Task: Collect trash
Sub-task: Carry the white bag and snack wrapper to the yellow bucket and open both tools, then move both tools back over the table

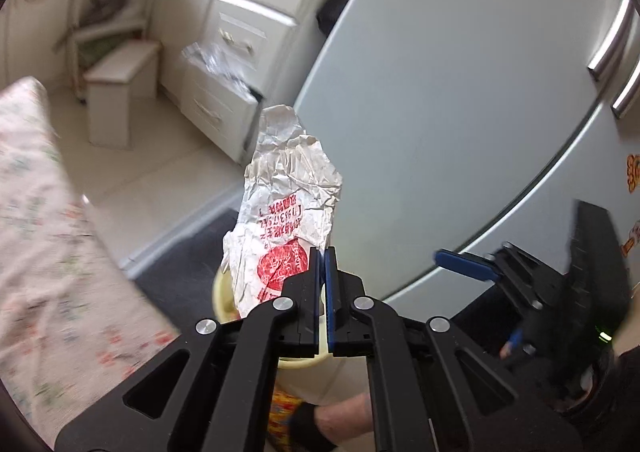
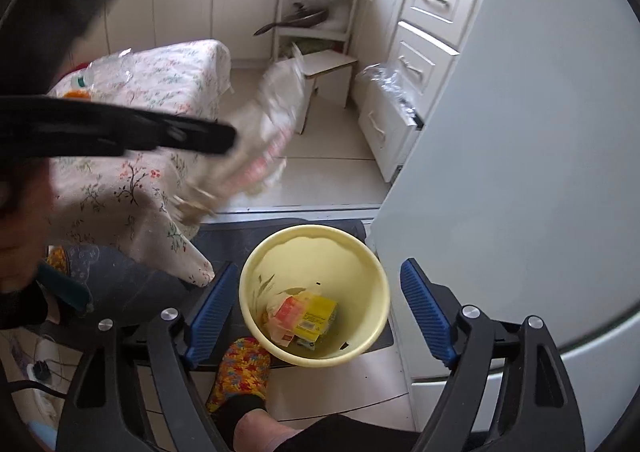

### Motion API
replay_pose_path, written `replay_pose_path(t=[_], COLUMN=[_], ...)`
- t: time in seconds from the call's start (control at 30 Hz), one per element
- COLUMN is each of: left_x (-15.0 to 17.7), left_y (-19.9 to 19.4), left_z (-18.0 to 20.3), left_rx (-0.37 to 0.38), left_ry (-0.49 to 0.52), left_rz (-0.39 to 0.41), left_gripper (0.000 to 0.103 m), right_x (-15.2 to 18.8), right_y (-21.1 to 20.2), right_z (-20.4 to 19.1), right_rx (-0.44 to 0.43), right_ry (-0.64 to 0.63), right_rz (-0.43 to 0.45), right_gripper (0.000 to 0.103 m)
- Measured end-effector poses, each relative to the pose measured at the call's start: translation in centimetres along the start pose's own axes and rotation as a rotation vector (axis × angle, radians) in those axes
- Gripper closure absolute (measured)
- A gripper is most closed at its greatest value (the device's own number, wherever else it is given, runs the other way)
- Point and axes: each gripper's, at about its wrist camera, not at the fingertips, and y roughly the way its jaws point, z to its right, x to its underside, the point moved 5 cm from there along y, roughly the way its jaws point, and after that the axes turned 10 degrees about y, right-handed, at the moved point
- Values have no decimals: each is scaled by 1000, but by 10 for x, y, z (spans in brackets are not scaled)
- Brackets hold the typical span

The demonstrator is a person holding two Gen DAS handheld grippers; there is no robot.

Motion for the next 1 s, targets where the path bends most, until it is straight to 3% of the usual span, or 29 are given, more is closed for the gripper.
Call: replay_pose_path(t=[0.13, 0.2, 0.3, 0.5, 0.63, 1.0], left_x=[1, 3, 6, 9, 14, 45], left_y=[31, 36, 29, -13, -43, -101], left_z=[-2, 0, 2, -10, -19, -50], left_rx=[-16, -27, -61, -232, -321, -443], left_ry=[-10, -9, -2, -3, -4, -69], left_rz=[-82, -98, -90, -20, 26, 74], left_gripper=[88, 73, 64, 49, 43, 31], right_x=[-2, -1, -3, -6, -9, -17], right_y=[-1, -2, -3, -7, -9, -19], right_z=[6, 4, 2, -6, -12, -38], right_rx=[-3, -7, -15, -34, -54, -109], right_ry=[25, 24, 22, 12, 6, -27], right_rz=[11, 14, 23, 38, 51, 87], right_gripper=[23, 23, 23, 23, 23, 19])
